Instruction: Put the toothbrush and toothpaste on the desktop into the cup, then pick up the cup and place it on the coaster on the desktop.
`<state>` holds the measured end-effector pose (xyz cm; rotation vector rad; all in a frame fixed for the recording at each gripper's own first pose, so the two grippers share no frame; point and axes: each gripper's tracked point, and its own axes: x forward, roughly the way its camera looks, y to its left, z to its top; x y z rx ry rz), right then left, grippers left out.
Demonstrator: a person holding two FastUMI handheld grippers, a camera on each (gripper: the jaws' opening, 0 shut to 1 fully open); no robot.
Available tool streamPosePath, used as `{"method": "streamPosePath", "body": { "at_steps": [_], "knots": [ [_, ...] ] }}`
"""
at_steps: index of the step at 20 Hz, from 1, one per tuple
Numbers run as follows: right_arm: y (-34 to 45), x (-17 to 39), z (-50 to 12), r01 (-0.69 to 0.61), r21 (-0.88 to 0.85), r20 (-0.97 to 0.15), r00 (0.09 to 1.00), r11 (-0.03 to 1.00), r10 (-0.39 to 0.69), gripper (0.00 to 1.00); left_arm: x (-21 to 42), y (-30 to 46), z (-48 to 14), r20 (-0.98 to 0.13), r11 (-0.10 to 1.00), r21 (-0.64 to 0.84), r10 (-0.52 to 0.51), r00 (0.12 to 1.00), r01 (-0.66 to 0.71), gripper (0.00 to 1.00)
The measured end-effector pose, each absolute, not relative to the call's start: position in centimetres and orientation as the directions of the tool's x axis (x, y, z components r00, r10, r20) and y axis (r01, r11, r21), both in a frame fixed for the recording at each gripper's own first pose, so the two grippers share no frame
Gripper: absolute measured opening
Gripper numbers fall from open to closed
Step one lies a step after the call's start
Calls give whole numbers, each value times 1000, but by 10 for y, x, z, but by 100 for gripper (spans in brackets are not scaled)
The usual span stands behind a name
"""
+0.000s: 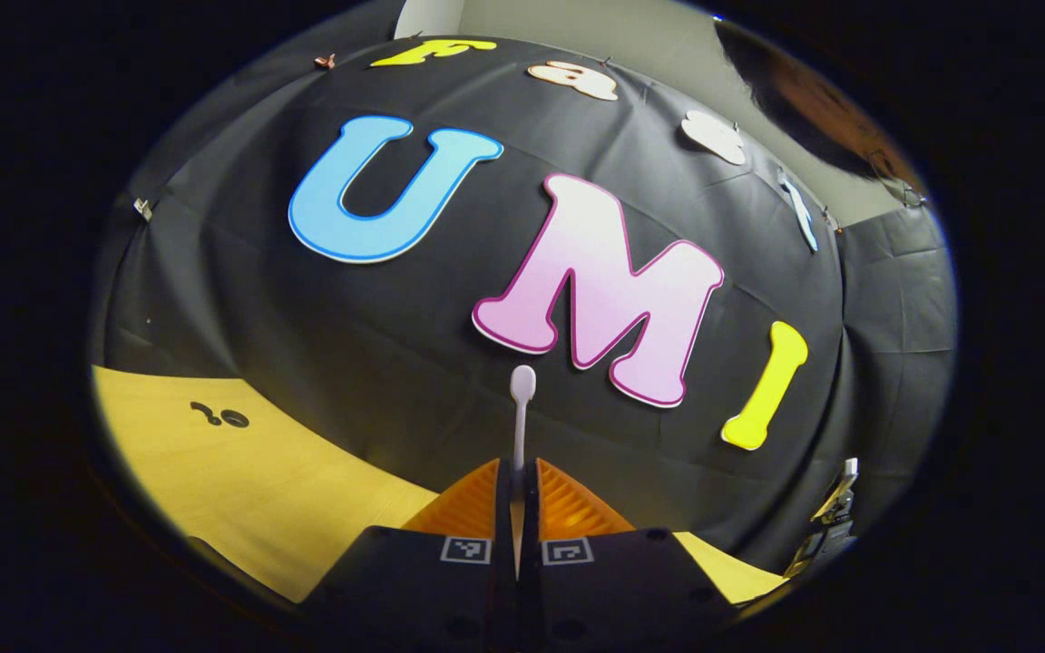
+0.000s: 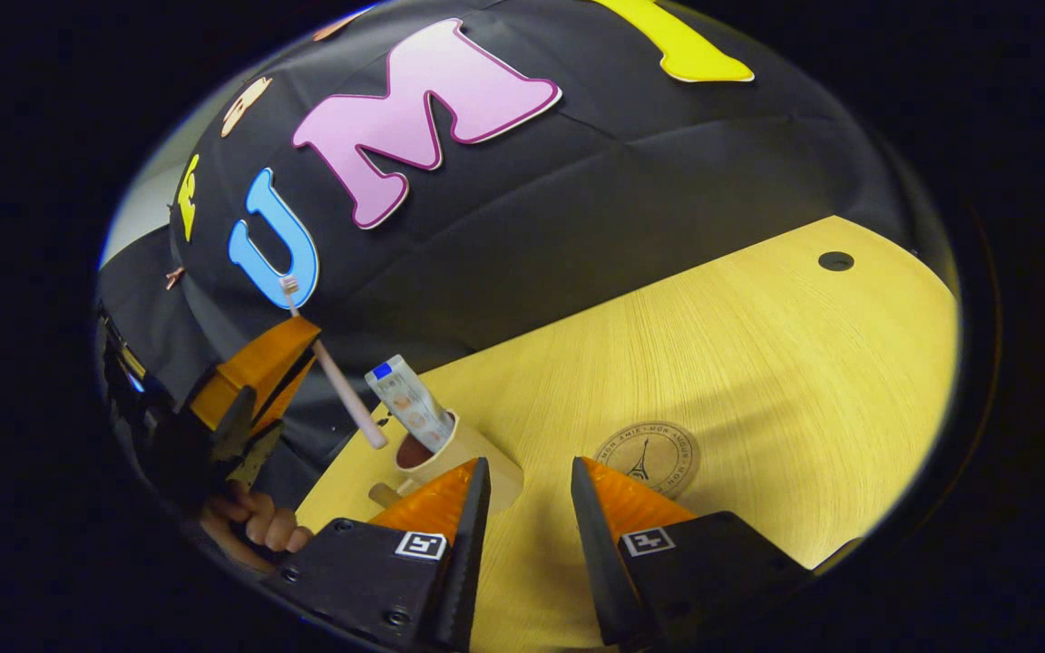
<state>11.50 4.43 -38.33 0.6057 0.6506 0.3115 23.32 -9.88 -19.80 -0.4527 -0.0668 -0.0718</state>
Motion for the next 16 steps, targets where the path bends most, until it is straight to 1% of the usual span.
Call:
{"method": "streamPosePath", "body": {
  "at_steps": [3, 7, 8, 10, 11, 14, 16],
  "knots": [
    [38, 110, -389, -76, 615, -484, 750, 785, 451, 55, 241, -94, -217, 62, 920, -390, -7, 998, 31, 6],
    [40, 112, -393, -70, 616, -490, 746, 785, 451, 55, 244, -93, -246, 21, 937, -348, 8, 1000, -1, 6],
    [42, 112, -393, -72, 614, -492, 744, 786, 453, 55, 243, -91, -243, 50, 939, -344, 11, 999, 7, 7],
    [46, 112, -393, -72, 616, -494, 740, 785, 456, 55, 243, -93, -246, 43, 942, -334, -3, 999, 17, 9],
    [48, 113, -393, -72, 619, -494, 739, 782, 458, 55, 242, -93, -245, 48, 944, -330, -4, 999, 20, 12],
    [53, 114, -393, -69, 620, -496, 737, 781, 459, 55, 238, -89, -245, 47, 944, -329, -12, 999, 27, 17],
    [56, 116, -394, -64, 626, -498, 734, 777, 461, 55, 235, -89, -245, 42, 940, -337, -32, 999, 45, 18]
  ]
}}
